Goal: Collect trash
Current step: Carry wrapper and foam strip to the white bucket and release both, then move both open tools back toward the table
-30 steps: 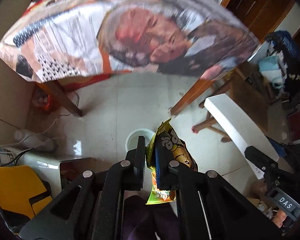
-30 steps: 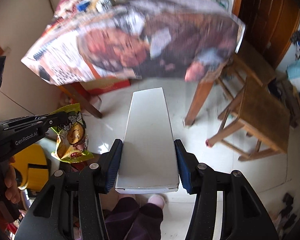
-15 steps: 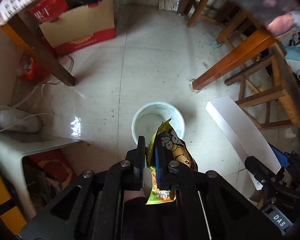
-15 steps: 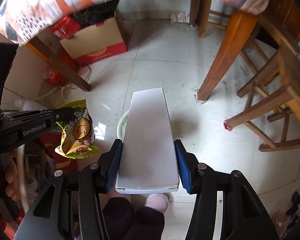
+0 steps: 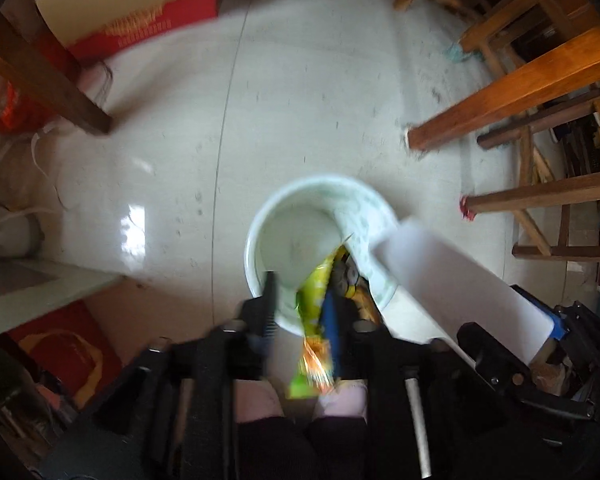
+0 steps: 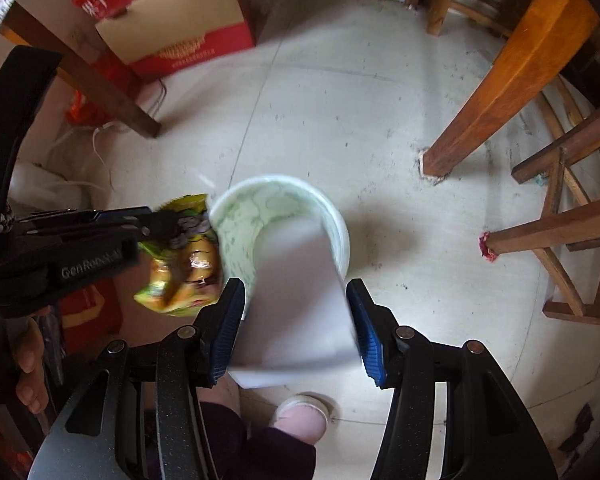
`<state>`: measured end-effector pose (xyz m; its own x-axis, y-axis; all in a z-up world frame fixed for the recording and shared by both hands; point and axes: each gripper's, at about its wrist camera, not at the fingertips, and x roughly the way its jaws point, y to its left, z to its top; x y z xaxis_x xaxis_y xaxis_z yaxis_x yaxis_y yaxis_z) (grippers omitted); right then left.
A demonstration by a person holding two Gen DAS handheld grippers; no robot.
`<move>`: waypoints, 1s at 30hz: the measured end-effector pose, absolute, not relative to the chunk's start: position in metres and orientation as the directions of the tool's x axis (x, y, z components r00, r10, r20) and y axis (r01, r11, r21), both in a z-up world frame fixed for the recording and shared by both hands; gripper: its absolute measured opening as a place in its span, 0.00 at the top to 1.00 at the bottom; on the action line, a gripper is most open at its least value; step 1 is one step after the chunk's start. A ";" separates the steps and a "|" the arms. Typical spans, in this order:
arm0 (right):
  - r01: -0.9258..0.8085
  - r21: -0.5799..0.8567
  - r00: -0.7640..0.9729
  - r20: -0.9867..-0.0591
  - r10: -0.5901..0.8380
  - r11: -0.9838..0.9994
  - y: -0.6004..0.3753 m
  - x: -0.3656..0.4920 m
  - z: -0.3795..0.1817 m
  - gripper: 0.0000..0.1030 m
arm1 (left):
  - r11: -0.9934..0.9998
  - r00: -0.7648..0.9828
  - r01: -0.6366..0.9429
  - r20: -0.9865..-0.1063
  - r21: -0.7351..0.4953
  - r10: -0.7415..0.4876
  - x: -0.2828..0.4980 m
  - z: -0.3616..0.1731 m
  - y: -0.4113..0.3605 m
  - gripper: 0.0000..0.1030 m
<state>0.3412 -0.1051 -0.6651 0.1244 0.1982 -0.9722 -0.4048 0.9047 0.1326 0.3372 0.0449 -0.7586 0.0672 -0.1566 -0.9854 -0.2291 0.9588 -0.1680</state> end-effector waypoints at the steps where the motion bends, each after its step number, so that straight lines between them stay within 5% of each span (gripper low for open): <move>1: -0.405 0.137 0.112 -0.974 0.198 0.904 -0.106 0.342 -0.666 0.52 | 0.959 0.061 -0.231 -0.986 -0.165 -0.155 0.338 -0.760 0.046 0.70; 12: -0.358 0.150 0.118 -0.972 0.204 0.922 -0.114 0.345 -0.616 0.52 | 0.974 0.052 -0.180 -0.990 -0.135 -0.128 0.328 -0.709 0.042 0.69; 23: -0.350 0.146 0.219 -0.948 0.232 0.925 -0.113 0.349 -0.471 0.52 | 0.983 0.165 -0.137 -0.981 -0.121 -0.098 0.324 -0.545 0.050 0.68; 26: -0.336 0.135 0.279 -0.931 0.235 0.932 -0.115 0.349 -0.427 0.33 | 0.984 0.219 -0.134 -0.972 -0.118 -0.087 0.322 -0.490 0.053 0.66; 30: -0.321 0.125 0.373 -0.894 0.247 0.939 -0.118 0.341 -0.361 0.29 | 0.983 0.302 -0.138 -0.951 -0.118 -0.072 0.316 -0.415 0.059 0.62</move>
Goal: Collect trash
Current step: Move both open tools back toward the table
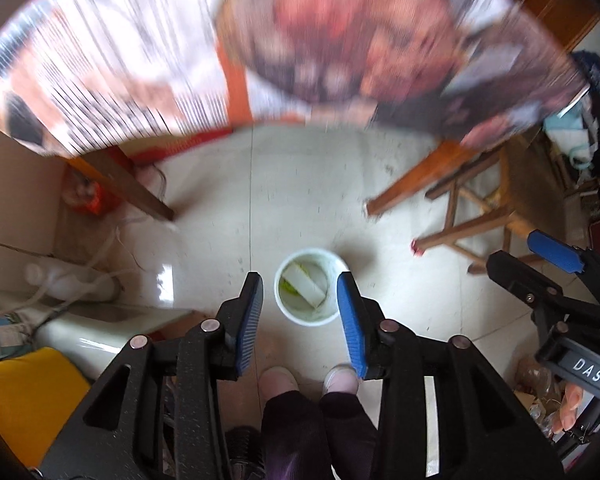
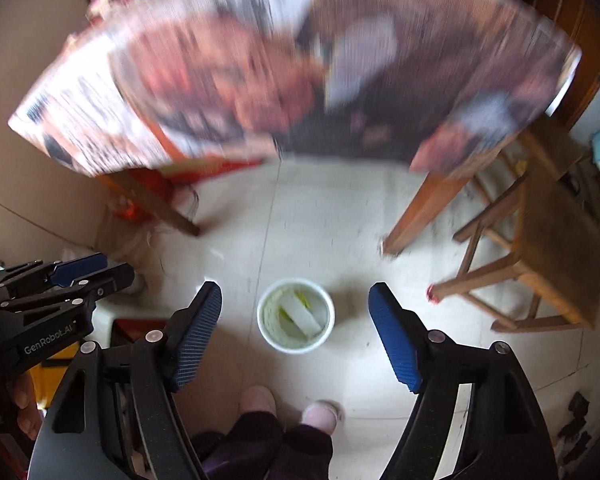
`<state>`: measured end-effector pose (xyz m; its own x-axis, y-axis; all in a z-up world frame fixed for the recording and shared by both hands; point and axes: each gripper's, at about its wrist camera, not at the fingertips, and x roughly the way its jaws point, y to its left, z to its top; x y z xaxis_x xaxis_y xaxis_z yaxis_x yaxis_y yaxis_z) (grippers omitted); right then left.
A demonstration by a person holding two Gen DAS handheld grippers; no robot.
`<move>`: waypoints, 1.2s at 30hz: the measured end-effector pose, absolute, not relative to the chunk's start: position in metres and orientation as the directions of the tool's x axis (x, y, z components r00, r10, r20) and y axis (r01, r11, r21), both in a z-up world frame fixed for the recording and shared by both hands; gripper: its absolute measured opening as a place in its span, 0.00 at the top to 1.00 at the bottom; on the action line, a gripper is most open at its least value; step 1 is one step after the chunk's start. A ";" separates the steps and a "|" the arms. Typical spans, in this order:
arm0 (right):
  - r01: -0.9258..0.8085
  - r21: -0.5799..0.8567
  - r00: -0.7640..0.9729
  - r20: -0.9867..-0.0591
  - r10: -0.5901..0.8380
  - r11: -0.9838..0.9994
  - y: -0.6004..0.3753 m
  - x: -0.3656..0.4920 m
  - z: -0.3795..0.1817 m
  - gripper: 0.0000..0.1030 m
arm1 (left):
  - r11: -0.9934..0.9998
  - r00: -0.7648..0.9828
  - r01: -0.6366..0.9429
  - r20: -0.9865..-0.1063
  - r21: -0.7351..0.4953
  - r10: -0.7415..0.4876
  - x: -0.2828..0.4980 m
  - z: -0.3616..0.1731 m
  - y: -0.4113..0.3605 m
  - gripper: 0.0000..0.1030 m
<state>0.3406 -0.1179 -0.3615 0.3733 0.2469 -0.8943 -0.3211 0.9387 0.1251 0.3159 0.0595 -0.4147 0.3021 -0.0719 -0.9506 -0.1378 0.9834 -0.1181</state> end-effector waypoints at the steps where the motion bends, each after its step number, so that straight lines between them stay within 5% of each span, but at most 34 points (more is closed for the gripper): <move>1: -0.321 0.120 0.393 -0.886 0.248 0.939 -0.118 0.337 -0.342 0.29 | 0.983 0.319 -0.139 -0.945 -0.118 -0.068 0.314 -0.400 0.061 0.59; 15: -0.348 0.062 0.610 -0.743 0.276 0.936 -0.112 0.282 -0.158 0.28 | 0.986 0.586 -0.083 -0.807 -0.145 -0.069 0.278 -0.188 0.074 0.52; 17: -0.340 0.064 0.644 -0.711 0.282 0.938 -0.109 0.271 -0.135 0.19 | 0.988 0.614 -0.066 -0.786 -0.140 -0.070 0.267 -0.164 0.078 0.50; 25: -0.273 -0.025 0.796 -0.567 0.211 0.962 -0.105 0.237 -0.064 0.00 | 0.995 0.694 0.014 -0.716 -0.097 -0.080 0.235 -0.104 0.082 0.45; 36: -0.256 0.002 0.841 -0.492 0.224 0.967 -0.116 0.241 -0.031 0.00 | 0.997 0.775 0.019 -0.628 -0.080 -0.066 0.233 -0.063 0.092 0.39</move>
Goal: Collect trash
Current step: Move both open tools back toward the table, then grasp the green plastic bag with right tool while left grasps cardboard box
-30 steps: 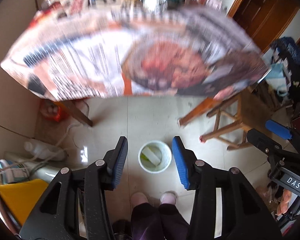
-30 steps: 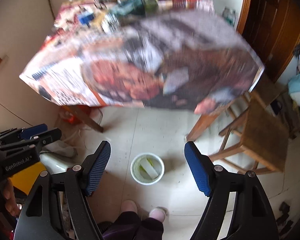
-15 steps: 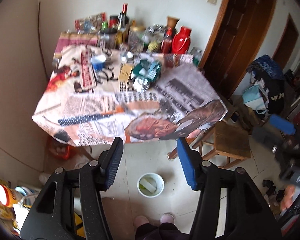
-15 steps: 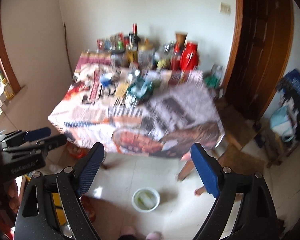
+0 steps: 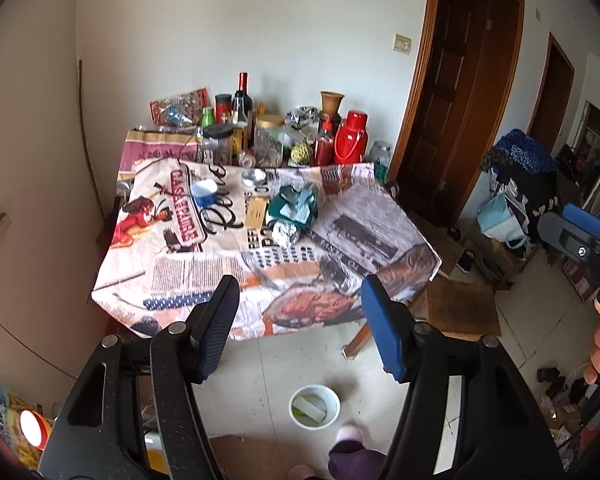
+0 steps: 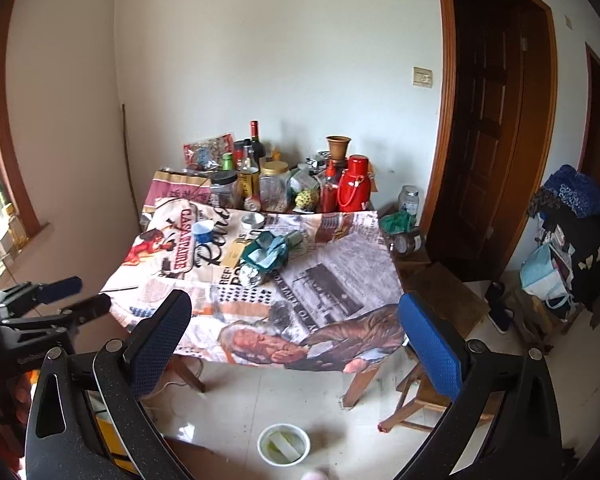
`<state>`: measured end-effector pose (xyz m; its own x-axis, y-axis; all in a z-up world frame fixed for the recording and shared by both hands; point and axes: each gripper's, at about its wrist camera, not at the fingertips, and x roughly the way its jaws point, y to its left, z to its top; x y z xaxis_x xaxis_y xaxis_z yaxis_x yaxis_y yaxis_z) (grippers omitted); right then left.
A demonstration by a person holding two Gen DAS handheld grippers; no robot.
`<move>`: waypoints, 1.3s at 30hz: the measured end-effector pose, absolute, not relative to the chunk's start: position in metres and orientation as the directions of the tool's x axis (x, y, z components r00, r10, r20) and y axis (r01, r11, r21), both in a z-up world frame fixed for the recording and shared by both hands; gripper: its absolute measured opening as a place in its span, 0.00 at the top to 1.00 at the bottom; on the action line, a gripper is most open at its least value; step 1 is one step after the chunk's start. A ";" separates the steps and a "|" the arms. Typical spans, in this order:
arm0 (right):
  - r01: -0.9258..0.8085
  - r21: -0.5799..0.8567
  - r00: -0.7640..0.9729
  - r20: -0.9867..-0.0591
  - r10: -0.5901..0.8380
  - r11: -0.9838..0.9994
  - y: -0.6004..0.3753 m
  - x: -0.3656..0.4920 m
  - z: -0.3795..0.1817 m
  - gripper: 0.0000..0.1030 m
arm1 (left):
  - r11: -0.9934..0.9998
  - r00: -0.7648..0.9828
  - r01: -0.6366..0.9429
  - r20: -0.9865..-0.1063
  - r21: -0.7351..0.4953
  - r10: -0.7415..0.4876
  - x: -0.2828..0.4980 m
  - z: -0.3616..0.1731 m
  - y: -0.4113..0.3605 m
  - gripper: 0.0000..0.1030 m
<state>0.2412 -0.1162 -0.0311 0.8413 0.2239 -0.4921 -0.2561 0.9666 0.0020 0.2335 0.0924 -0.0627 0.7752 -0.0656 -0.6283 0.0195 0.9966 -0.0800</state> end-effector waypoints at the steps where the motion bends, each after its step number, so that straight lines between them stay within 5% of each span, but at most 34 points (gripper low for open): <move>1: -0.266 -0.012 0.840 -0.494 0.225 0.964 -0.116 0.246 -0.031 0.00 | 0.997 0.778 0.017 -0.626 -0.074 -0.060 0.237 -0.061 0.092 0.39; 23: -0.489 -0.043 0.785 -0.457 0.418 0.871 -0.133 0.395 -0.010 0.00 | 0.974 0.805 -0.216 -0.576 -0.063 0.141 0.392 -0.044 0.075 0.39; 30: -0.543 0.024 0.693 -0.552 0.463 0.840 -0.121 0.446 -0.039 0.00 | 0.956 0.745 -0.288 -0.641 -0.057 0.186 0.421 -0.065 0.091 0.30; 34: -0.524 0.157 0.598 -0.632 0.493 0.837 -0.109 0.482 -0.067 0.00 | 0.945 0.712 -0.319 -0.677 -0.076 0.186 0.443 -0.084 0.113 0.09; 39: -0.434 0.267 0.544 -0.684 0.486 0.861 -0.092 0.519 -0.099 0.00 | 0.956 0.670 -0.288 -0.726 -0.062 0.155 0.482 -0.109 0.141 0.09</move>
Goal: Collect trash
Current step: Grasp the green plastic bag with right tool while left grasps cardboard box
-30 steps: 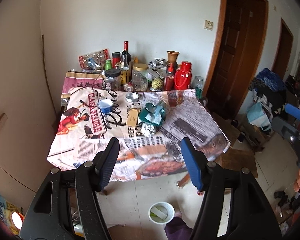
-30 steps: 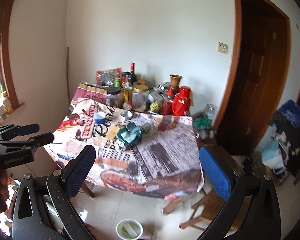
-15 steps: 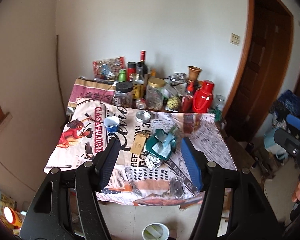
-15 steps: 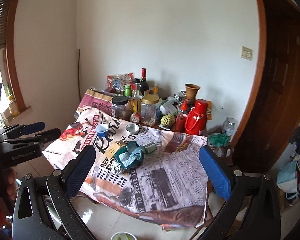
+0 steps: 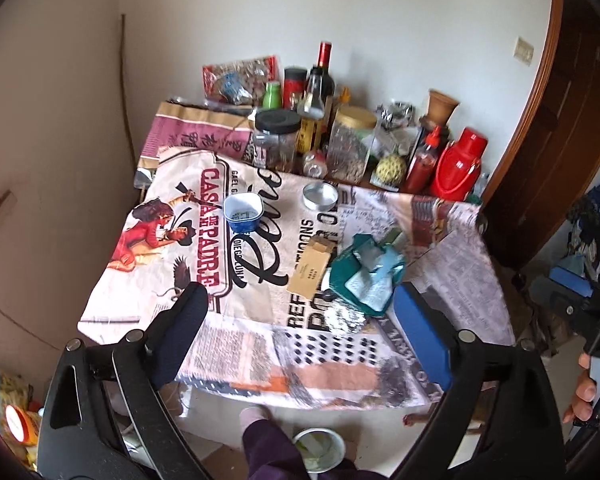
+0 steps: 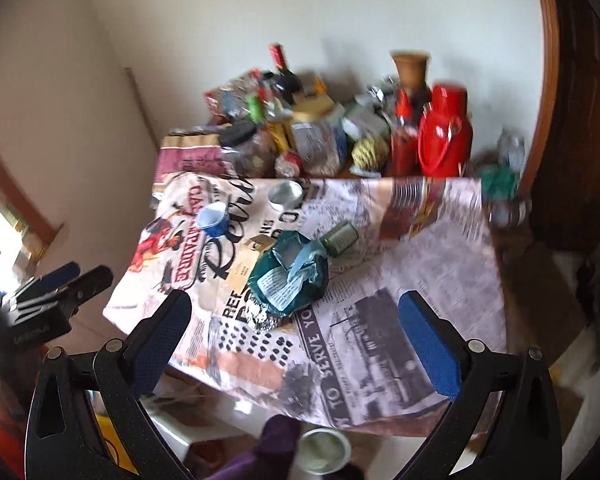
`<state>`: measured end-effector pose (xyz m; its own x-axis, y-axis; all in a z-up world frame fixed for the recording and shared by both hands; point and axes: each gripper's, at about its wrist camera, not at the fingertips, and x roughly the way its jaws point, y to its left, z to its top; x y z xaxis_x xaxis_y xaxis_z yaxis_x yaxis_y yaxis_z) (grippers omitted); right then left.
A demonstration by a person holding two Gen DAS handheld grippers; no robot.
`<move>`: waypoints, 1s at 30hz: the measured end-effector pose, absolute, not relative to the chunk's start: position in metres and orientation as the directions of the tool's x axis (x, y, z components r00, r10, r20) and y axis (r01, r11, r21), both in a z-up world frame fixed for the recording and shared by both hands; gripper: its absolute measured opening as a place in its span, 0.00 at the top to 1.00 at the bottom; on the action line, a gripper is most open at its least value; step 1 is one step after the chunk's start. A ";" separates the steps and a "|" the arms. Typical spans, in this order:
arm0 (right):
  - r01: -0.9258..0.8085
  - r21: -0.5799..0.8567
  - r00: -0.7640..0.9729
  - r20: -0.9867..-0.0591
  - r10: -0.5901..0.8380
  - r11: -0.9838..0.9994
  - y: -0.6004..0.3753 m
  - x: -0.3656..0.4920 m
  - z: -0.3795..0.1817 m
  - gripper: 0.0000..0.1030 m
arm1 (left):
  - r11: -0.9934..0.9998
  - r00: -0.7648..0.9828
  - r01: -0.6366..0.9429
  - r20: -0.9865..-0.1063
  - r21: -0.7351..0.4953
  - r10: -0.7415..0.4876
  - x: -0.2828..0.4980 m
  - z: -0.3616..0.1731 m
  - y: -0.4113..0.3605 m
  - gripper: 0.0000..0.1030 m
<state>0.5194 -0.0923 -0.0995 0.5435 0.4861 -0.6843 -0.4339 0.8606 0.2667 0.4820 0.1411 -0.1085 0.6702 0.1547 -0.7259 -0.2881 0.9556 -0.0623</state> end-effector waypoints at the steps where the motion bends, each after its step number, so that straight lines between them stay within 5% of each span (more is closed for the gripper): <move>1: -0.412 0.280 0.539 -0.693 0.479 0.867 -0.089 0.526 -0.105 0.00 | 0.960 0.662 -0.273 -0.736 -0.058 0.143 0.492 -0.114 0.148 0.09; 18: -0.077 0.424 0.393 -0.819 0.418 0.902 -0.029 0.633 -0.228 0.08 | 0.992 0.486 -0.104 -0.874 -0.067 -0.008 0.612 -0.220 0.214 0.09; 30: -0.041 0.480 0.312 -0.827 0.468 0.876 -0.016 0.653 -0.253 0.68 | 0.986 0.379 -0.086 -0.920 -0.142 -0.100 0.637 -0.259 0.213 0.09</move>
<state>0.6531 -0.0158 -0.2535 0.3116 0.4675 -0.8272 -0.0413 0.8764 0.4798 0.6367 0.2132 -0.2593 0.3789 -0.0999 -0.9200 -0.0856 0.9861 -0.1423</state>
